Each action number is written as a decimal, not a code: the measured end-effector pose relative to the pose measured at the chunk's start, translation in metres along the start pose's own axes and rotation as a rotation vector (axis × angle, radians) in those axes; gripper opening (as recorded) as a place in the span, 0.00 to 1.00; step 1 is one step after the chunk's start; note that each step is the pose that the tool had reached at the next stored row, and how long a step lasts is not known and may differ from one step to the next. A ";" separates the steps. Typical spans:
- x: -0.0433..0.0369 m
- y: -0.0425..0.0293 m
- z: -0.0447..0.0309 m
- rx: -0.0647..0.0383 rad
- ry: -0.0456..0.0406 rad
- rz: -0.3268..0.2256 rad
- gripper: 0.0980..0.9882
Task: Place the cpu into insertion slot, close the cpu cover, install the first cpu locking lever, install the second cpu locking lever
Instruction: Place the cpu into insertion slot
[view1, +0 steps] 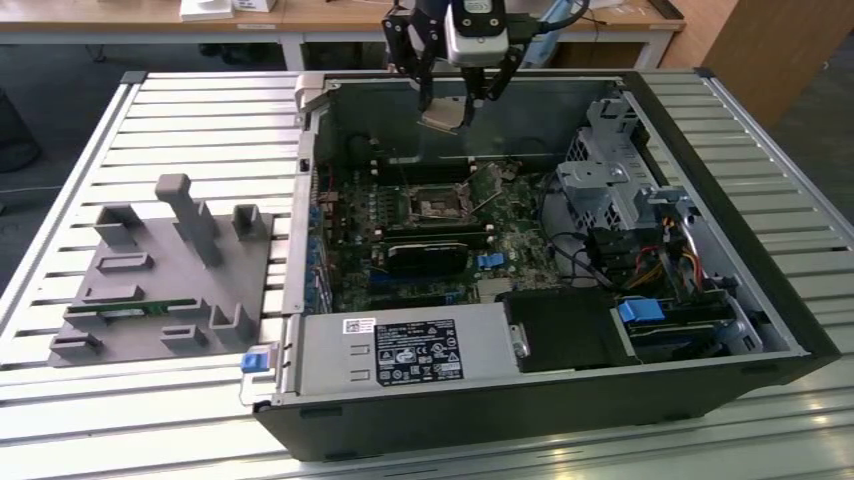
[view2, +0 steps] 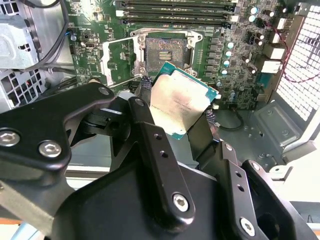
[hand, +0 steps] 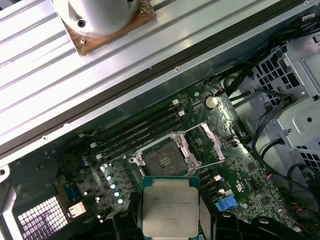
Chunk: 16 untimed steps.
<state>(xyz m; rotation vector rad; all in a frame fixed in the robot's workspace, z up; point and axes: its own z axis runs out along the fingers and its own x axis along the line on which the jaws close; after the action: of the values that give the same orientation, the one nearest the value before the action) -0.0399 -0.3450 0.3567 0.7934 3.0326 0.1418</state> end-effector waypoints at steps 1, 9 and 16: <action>0.0000 0.0000 0.0000 0.000 -0.0002 0.002 0.50; 0.0000 0.0000 0.0000 0.000 -0.0019 0.021 0.50; 0.0000 0.0000 0.0000 -0.001 -0.0033 0.037 0.50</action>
<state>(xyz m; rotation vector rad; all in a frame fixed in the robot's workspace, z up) -0.0399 -0.3450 0.3566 0.8490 3.0157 0.1417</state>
